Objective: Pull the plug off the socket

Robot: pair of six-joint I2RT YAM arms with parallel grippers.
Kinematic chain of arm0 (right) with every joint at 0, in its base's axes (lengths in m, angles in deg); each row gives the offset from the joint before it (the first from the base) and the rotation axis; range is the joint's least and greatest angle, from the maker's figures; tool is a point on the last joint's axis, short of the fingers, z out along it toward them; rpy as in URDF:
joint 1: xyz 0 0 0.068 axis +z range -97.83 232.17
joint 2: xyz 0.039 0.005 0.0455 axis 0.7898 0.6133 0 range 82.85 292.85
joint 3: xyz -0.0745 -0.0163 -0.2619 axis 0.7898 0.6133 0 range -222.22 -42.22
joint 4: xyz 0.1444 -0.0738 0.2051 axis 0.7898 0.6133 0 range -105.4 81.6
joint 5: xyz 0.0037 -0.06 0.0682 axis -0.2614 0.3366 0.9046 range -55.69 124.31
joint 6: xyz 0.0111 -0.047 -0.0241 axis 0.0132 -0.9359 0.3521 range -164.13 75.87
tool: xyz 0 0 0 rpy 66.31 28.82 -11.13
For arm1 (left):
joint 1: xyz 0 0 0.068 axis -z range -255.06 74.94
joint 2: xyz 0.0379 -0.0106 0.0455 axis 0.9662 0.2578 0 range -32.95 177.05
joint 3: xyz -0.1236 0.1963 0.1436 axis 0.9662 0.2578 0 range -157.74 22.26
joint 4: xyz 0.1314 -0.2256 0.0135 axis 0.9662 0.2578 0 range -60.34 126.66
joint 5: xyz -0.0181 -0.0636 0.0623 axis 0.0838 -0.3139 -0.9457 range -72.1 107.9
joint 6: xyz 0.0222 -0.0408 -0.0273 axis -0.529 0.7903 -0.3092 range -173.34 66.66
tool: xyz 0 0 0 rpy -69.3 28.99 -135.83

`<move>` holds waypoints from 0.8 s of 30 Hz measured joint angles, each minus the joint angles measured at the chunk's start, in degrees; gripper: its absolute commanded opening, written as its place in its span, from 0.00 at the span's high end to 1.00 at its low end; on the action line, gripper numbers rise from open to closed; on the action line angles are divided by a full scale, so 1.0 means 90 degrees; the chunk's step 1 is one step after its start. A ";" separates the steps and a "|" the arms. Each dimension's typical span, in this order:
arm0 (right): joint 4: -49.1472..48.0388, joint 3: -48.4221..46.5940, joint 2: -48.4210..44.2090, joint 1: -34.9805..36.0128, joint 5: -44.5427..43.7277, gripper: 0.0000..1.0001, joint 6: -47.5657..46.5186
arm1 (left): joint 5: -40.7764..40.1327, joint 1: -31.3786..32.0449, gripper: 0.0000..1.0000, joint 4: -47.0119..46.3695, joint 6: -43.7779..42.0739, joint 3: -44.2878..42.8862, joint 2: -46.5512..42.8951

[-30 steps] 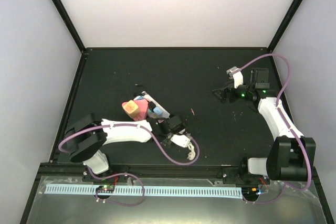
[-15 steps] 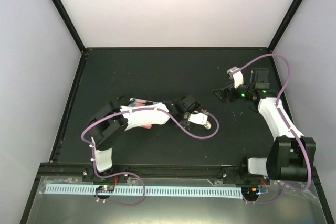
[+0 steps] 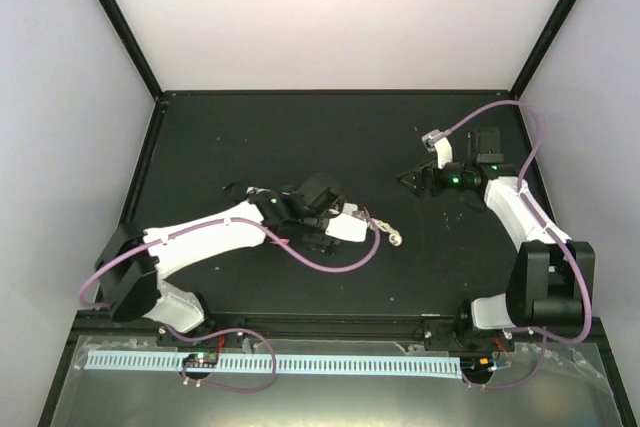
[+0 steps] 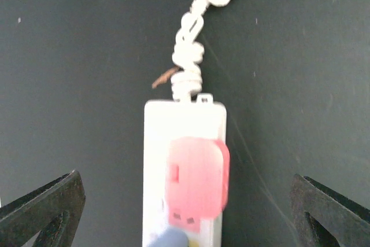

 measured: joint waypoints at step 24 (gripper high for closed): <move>-0.0097 -0.0911 0.2373 0.2348 0.0289 0.61 0.0799 | -0.0704 -0.0270 0.13 -0.2924 -0.0726 0.2365 -0.0085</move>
